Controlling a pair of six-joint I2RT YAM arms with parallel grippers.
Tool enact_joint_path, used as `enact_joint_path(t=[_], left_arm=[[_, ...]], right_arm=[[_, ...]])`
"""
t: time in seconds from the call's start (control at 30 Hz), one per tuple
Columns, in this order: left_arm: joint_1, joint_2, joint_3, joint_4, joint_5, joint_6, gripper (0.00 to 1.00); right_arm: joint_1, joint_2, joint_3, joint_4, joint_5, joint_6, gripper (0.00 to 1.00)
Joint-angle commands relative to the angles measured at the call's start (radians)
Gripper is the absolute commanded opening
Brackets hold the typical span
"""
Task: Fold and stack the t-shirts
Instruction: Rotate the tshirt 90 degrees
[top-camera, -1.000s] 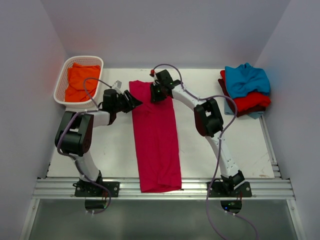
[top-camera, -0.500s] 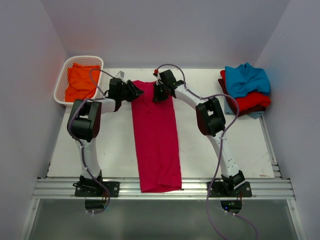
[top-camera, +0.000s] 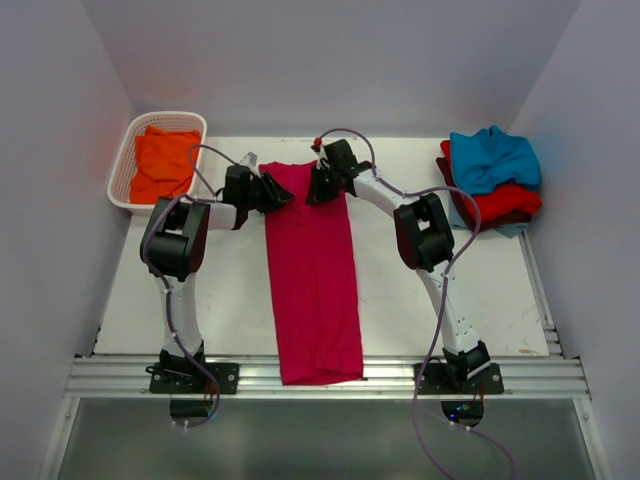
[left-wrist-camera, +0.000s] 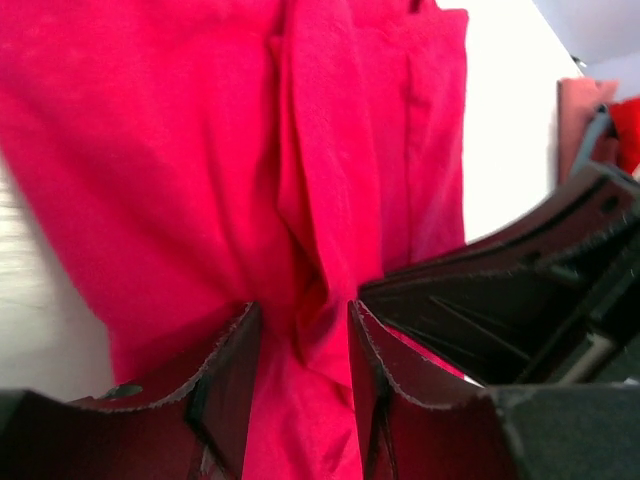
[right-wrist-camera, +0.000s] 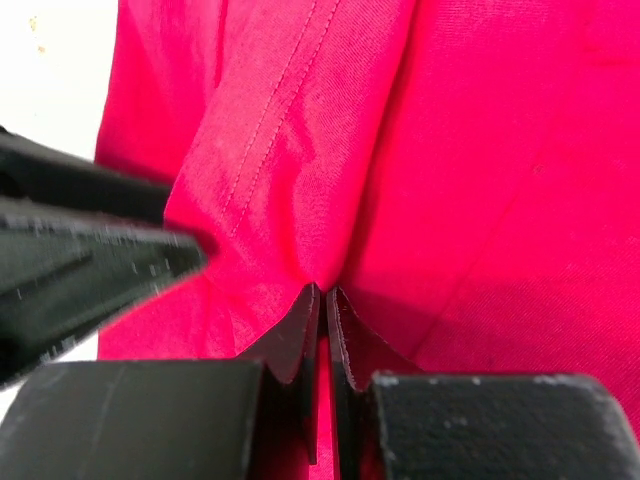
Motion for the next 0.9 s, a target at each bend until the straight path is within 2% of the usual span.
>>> enact_joint_path(t=[0.0,0.13,0.27,0.43,0.63,0.87], left_arm=[[-0.016,0.013,-0.052,0.185,0.085,-0.007,0.43],[-0.021,0.024,-0.099,0.325,0.136,-0.044,0.43],[-0.021,0.03,-0.122,0.382,0.169,-0.075,0.41],[-0.022,-0.02,-0.116,0.281,0.109,-0.009,0.41],[-0.018,0.002,-0.011,0.157,0.04,0.074,0.41],[-0.015,0.027,0.067,0.144,0.041,0.071,0.41]], right_arm=[[-0.022,-0.006,-0.044,-0.056,0.036,-0.009,0.0],[-0.026,-0.004,-0.042,-0.054,0.032,-0.006,0.0],[-0.028,-0.004,-0.045,-0.053,0.032,-0.006,0.0],[-0.032,-0.009,-0.047,-0.049,0.027,-0.004,0.0],[-0.034,-0.01,-0.048,-0.048,0.022,-0.001,0.0],[-0.036,-0.02,-0.048,-0.053,0.025,-0.004,0.0]])
